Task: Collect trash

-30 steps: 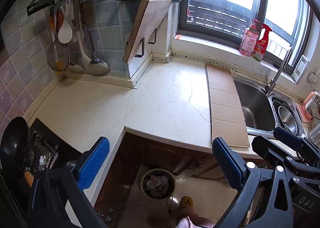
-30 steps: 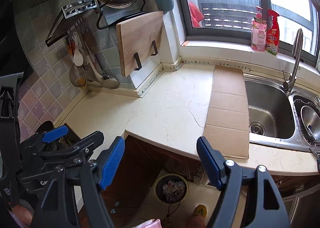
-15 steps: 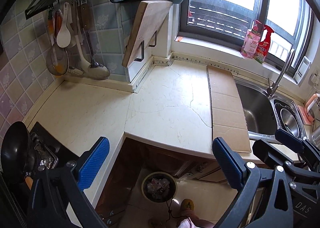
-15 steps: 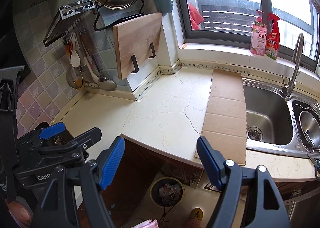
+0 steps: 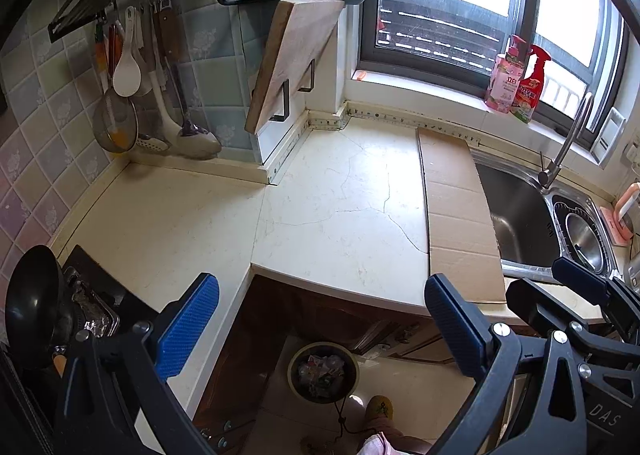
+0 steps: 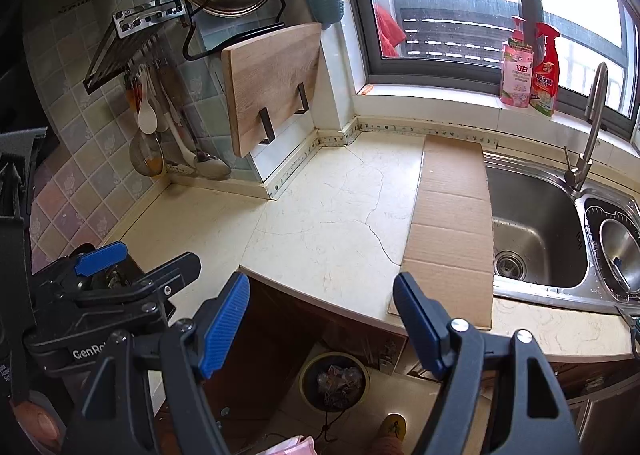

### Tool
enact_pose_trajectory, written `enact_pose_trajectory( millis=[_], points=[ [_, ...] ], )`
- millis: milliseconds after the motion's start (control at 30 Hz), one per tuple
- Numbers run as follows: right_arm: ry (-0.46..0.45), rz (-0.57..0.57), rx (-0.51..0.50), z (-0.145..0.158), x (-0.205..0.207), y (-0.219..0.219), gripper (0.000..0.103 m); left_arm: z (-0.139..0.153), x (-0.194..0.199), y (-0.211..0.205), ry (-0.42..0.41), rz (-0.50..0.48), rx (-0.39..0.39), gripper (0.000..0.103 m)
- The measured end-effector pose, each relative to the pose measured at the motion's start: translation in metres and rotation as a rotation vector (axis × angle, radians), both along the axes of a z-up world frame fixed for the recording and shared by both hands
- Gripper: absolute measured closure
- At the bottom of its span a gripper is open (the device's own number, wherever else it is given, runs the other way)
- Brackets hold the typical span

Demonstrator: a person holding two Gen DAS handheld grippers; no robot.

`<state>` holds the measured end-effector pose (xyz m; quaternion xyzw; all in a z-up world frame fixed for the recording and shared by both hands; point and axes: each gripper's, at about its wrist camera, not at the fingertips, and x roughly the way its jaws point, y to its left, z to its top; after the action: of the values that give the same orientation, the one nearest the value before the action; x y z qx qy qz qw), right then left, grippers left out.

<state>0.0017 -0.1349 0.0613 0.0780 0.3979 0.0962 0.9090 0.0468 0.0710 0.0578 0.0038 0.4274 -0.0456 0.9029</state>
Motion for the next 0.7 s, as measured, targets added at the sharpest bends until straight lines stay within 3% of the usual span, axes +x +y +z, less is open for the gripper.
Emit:
enact_pose_trajectory(
  millis=[700],
  points=[
    [0.020,0.014,0.006,-0.011,0.009,0.001,0.028,-0.008,0.004,-0.002,0.024,0.022,0.020,0.001]
  ],
)
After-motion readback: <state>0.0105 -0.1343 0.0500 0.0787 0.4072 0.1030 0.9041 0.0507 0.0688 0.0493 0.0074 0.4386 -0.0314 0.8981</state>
